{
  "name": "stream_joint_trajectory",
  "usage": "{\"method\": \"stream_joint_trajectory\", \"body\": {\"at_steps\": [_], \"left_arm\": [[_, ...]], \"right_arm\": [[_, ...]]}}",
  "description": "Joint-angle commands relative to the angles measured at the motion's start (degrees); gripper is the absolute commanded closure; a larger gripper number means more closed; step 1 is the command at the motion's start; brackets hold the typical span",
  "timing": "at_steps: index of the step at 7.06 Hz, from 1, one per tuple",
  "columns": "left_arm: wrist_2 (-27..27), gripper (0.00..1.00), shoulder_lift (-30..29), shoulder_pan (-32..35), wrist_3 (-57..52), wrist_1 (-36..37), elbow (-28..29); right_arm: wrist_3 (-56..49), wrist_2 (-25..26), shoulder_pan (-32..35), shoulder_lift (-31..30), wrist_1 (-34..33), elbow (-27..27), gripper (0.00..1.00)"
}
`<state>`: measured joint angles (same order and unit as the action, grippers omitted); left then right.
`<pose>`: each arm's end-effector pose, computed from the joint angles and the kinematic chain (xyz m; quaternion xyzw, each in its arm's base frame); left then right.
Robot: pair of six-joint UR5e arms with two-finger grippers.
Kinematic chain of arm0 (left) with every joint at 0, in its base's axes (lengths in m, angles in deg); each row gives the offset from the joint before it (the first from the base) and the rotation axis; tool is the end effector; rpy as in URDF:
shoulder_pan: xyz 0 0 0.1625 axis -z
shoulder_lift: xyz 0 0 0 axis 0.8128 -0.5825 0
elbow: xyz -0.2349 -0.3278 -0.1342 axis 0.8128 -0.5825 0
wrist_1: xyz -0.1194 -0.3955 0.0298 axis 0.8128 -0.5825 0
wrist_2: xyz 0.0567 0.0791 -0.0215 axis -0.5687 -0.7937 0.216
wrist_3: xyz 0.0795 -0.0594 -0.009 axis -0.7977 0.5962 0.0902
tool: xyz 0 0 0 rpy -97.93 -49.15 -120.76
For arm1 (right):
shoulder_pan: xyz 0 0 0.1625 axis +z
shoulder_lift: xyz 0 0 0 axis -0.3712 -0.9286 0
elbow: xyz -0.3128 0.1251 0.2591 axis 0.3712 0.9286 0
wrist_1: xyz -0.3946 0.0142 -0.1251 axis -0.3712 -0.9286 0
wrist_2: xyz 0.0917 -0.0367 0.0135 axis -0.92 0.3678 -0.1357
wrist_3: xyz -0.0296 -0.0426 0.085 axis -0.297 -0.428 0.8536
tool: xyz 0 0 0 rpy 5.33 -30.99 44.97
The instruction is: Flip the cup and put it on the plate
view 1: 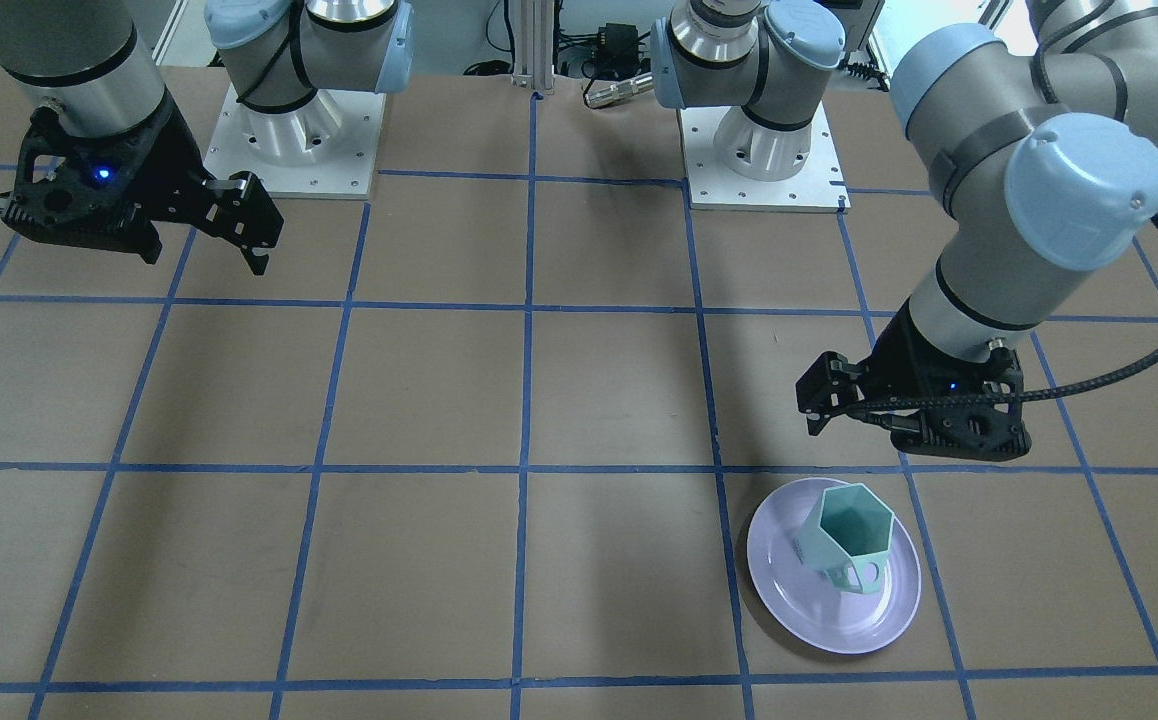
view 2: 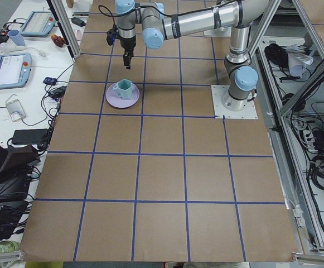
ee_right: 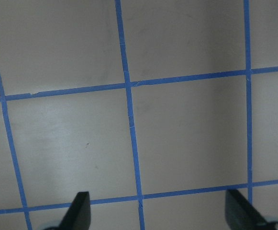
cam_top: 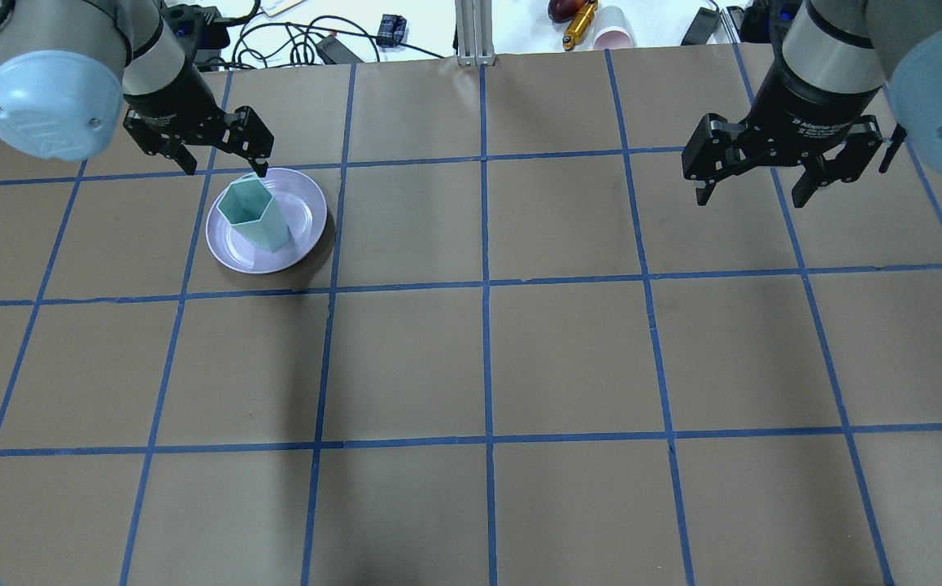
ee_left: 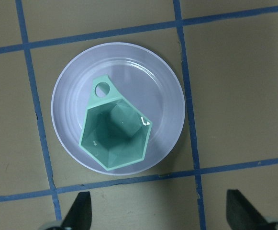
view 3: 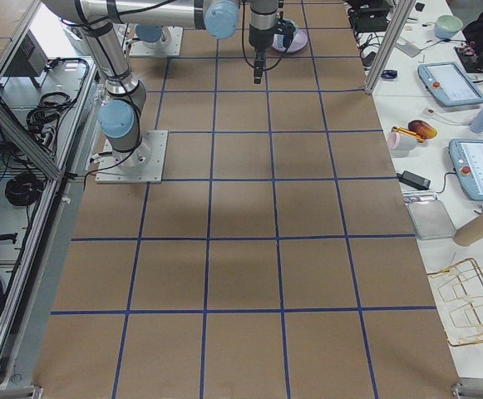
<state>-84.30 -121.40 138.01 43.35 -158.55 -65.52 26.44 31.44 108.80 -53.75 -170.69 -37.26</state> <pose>-0.0686 -0.5946 0.4040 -0.0296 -0.9994 0.0182 0.0009 0.1064 -0.4869 0.4723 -0.0482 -0.9988 -0.0054 0.0081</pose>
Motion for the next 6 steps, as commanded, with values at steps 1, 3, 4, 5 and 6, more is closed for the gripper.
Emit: {"method": "stream_joint_trajectory", "body": {"at_steps": [1, 3, 4, 5, 6], "left_arm": [[0.0, 0.00, 2.9, 0.1, 4.7, -4.7, 0.1], [-0.1, 0.00, 4.9, 0.8, 8.2, -6.7, -0.4], [-0.3, 0.00, 5.7, 2.6, 8.2, -6.8, -0.5], [-0.4, 0.00, 7.1, 3.6, 8.2, -8.3, -0.7], [-0.3, 0.00, 8.3, 3.7, 8.1, -10.0, -0.7]], "right_arm": [[0.0, -0.1, 0.0, 0.0, 0.0, 0.0, 0.00], [0.0, 0.0, 0.0, 0.0, 0.0, 0.0, 0.00], [0.0, 0.0, 0.0, 0.0, 0.0, 0.0, 0.00], [0.0, 0.0, 0.0, 0.0, 0.0, 0.0, 0.00], [0.0, 0.0, 0.0, 0.0, 0.0, 0.0, 0.00]]}}
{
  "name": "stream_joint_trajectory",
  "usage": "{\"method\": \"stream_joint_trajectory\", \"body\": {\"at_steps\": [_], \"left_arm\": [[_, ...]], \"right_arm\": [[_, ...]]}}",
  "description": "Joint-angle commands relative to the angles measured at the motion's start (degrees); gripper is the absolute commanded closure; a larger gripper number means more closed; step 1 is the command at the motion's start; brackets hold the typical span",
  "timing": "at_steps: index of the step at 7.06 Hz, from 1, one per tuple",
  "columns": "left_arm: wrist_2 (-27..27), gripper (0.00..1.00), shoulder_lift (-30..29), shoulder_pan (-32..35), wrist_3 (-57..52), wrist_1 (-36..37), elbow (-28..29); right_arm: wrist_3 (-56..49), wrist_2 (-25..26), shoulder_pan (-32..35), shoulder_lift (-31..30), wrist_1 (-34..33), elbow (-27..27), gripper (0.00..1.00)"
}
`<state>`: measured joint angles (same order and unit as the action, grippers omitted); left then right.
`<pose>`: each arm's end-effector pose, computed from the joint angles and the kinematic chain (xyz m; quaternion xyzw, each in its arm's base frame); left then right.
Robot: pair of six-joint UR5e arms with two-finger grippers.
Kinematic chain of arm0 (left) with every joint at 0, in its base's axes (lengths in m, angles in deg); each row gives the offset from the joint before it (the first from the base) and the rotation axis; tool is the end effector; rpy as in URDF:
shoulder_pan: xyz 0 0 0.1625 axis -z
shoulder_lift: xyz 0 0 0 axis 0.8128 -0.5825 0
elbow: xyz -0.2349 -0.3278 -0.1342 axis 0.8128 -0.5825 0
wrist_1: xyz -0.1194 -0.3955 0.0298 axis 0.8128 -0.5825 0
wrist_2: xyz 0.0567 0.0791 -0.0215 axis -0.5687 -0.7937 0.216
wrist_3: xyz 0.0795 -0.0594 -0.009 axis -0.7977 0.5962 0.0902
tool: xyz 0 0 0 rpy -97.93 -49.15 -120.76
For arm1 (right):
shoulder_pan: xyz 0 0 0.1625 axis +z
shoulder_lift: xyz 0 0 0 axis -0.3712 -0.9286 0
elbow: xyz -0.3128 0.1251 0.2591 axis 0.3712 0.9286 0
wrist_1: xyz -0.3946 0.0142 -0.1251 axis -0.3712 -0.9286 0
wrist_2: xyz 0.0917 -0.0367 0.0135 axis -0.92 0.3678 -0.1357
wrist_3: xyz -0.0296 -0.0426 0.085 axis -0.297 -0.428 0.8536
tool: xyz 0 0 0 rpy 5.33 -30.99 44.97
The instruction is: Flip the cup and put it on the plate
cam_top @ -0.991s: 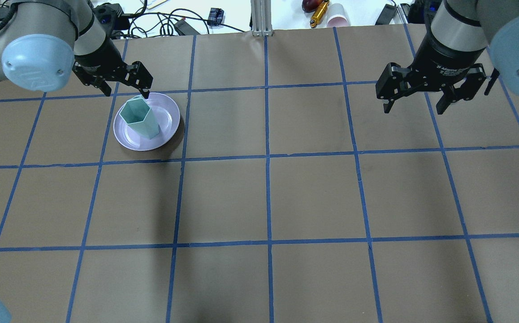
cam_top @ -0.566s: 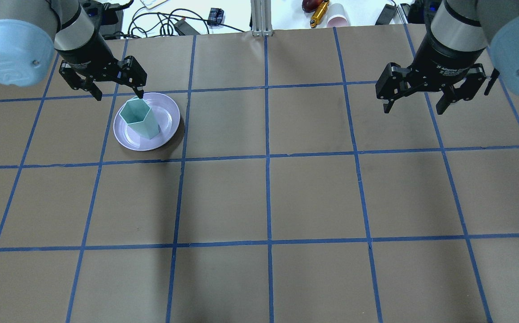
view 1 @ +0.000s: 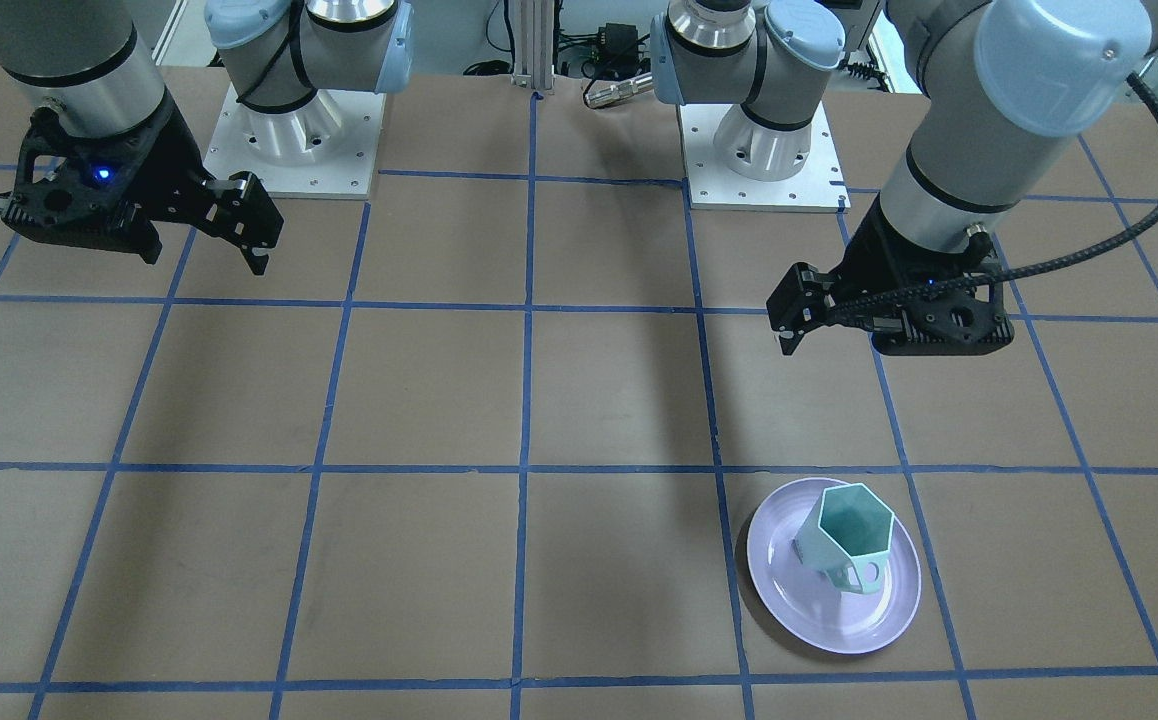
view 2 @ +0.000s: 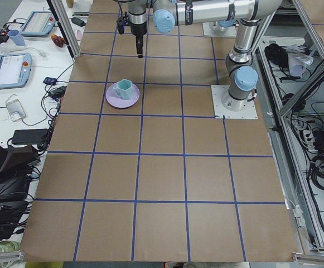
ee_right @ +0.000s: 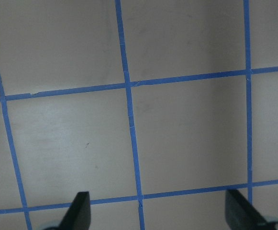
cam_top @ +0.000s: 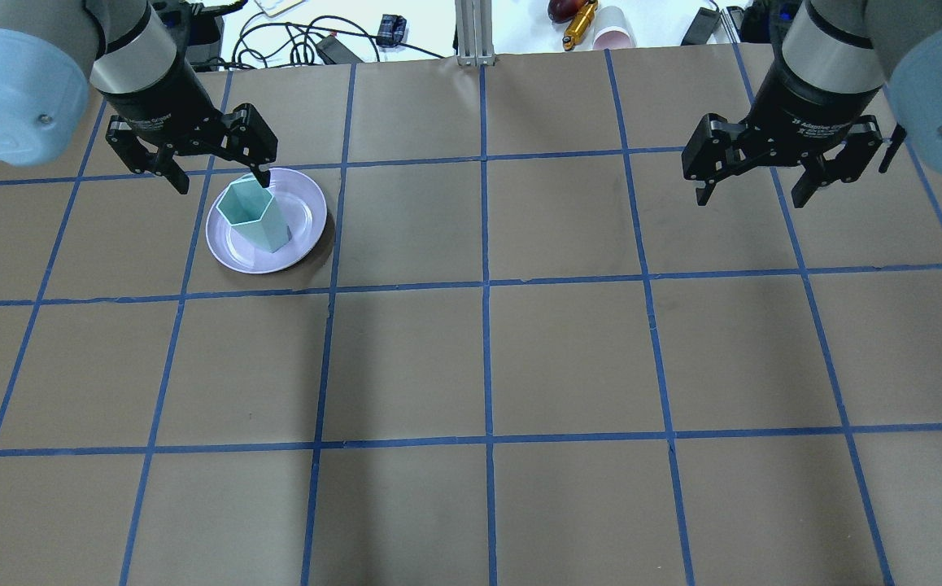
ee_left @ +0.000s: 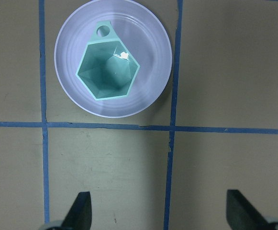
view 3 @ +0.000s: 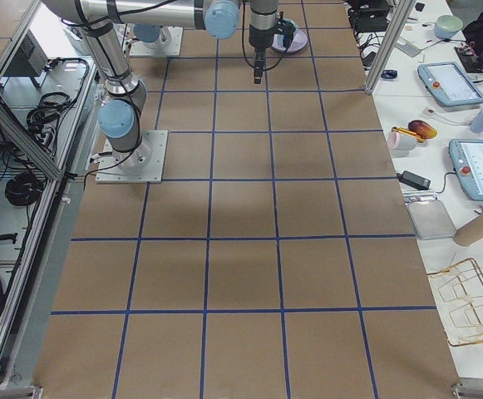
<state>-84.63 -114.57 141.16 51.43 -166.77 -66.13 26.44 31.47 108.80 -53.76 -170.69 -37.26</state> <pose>-0.1032 -0.5427 0.4510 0.0135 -0.9999 0.0005 0.0006 0.1063 -0.4869 0.4724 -0.0482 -0.9988 -0.0053 0.0083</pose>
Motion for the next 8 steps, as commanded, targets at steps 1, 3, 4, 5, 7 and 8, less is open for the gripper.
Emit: {"method": "stream_joint_trajectory", "body": {"at_steps": [1, 3, 4, 5, 7, 8], "left_arm": [[-0.1, 0.00, 2.2, 0.6, -0.1, -2.7, -0.3], [-0.1, 0.00, 2.1, 0.0, -0.7, -2.7, -0.5], [-0.1, 0.00, 2.1, -0.1, -0.8, -2.5, -1.0], [-0.1, 0.00, 2.1, -0.1, -0.7, -2.5, -1.5], [-0.1, 0.00, 2.1, -0.1, -0.7, -2.1, -2.2], [-0.2, 0.00, 2.1, -0.1, -0.8, -2.3, -2.2]], "right_arm": [[0.0, 0.0, 0.0, 0.0, 0.0, 0.0, 0.00], [0.0, 0.0, 0.0, 0.0, 0.0, 0.0, 0.00], [0.0, 0.0, 0.0, 0.0, 0.0, 0.0, 0.00], [0.0, 0.0, 0.0, 0.0, 0.0, 0.0, 0.00], [0.0, 0.0, 0.0, 0.0, 0.0, 0.0, 0.00], [0.0, 0.0, 0.0, 0.0, 0.0, 0.0, 0.00]]}}
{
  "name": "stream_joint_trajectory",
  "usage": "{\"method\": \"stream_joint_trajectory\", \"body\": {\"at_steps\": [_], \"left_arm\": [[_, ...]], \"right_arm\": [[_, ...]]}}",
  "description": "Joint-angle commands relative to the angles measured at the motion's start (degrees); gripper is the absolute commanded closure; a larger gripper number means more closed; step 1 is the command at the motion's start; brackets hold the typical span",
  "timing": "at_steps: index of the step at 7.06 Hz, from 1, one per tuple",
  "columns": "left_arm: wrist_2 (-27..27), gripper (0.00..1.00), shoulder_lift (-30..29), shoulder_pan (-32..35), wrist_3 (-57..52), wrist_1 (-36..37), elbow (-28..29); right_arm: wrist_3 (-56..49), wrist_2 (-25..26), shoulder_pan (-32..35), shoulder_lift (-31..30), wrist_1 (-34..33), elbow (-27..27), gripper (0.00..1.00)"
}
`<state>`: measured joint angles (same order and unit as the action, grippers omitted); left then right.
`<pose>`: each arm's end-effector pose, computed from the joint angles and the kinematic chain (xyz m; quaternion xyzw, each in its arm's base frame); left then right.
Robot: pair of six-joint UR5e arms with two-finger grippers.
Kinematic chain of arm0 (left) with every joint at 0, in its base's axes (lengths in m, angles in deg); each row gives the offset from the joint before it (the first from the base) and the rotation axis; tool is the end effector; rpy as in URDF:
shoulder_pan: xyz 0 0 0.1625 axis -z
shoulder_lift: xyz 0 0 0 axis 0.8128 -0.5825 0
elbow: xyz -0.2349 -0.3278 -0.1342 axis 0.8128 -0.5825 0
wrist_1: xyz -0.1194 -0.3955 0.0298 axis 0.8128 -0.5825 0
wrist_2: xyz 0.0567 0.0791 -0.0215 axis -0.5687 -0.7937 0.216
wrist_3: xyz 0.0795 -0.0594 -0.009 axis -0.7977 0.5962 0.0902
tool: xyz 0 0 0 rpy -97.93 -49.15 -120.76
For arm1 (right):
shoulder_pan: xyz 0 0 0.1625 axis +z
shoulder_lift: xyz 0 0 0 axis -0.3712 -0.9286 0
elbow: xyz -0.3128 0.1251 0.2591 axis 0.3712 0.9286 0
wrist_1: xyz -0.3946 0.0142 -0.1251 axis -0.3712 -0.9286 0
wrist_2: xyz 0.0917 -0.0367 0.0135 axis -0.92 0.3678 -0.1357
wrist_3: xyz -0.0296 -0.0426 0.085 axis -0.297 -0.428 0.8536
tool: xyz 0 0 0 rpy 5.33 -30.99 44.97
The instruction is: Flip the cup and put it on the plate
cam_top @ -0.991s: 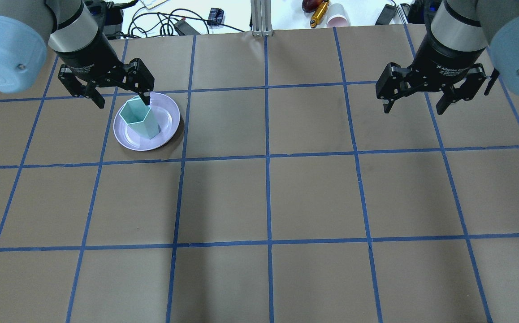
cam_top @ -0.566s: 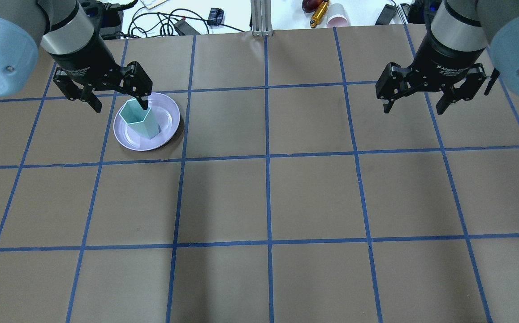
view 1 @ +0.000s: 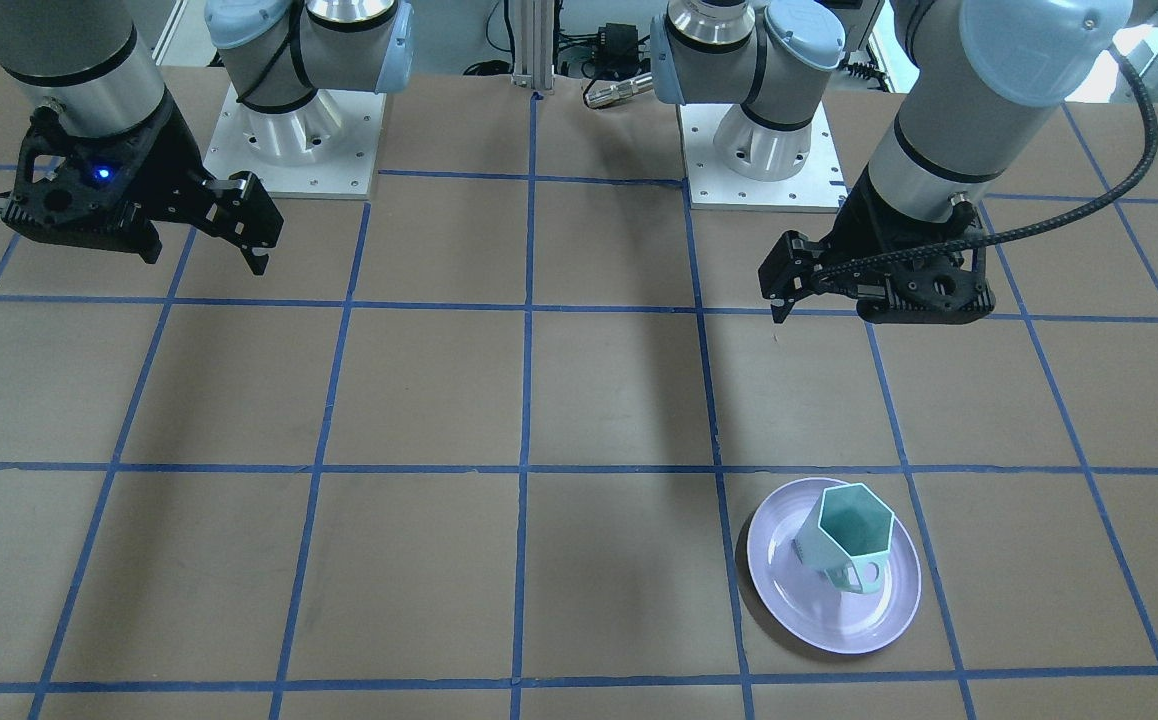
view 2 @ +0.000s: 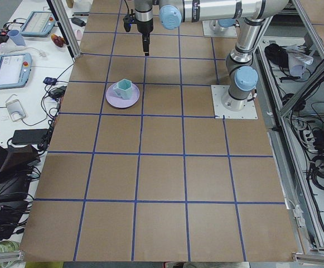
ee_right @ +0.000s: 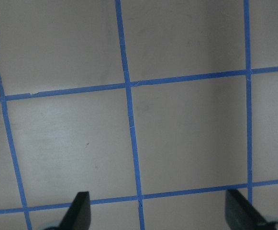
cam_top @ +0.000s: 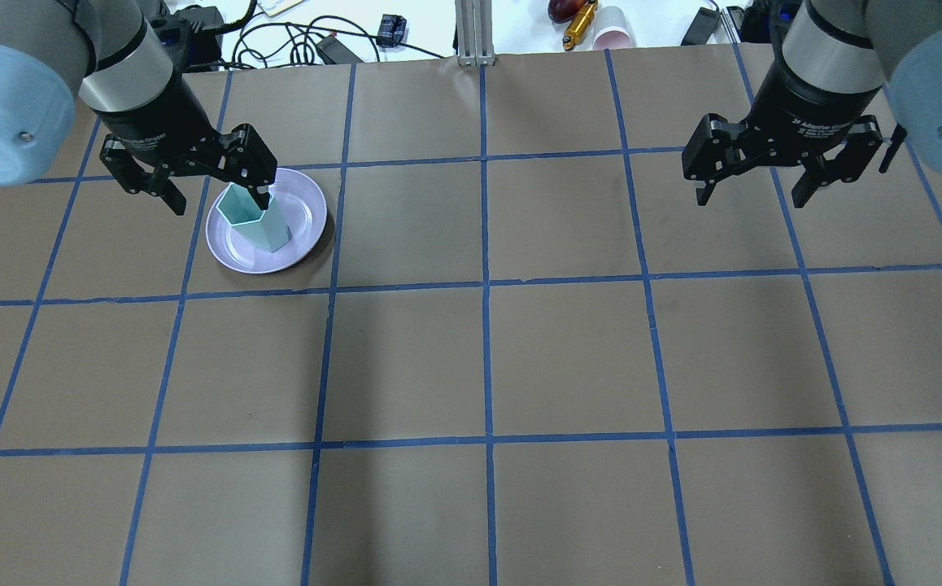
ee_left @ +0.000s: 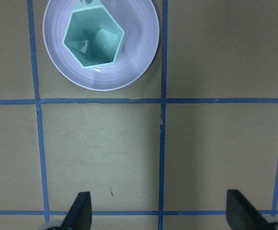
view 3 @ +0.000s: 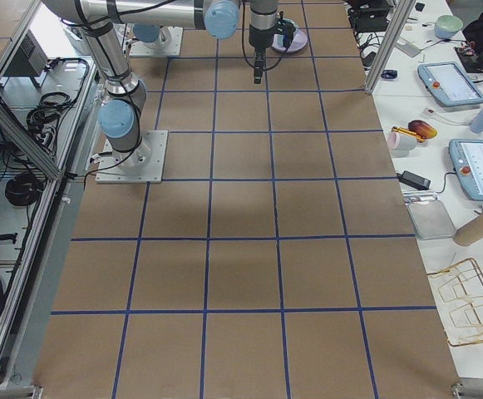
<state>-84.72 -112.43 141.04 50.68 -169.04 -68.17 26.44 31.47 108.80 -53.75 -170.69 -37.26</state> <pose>-0.1031 -0.5233 0.4493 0.0080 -0.9998 -0.0185 0.0007 0.1063 -0.4869 0.4723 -0.0482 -0.9988 -0.0054 0.0083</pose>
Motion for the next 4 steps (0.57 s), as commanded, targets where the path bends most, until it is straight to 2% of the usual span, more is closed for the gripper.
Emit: {"method": "stream_joint_trajectory", "body": {"at_steps": [1, 4], "left_arm": [[-0.1, 0.00, 0.1, 0.0, 0.0, 0.1, -0.1], [-0.1, 0.00, 0.3, 0.0, 0.0, 0.1, 0.0]], "right_arm": [[0.0, 0.0, 0.0, 0.0, 0.0, 0.0, 0.00], [0.0, 0.0, 0.0, 0.0, 0.0, 0.0, 0.00]]}}
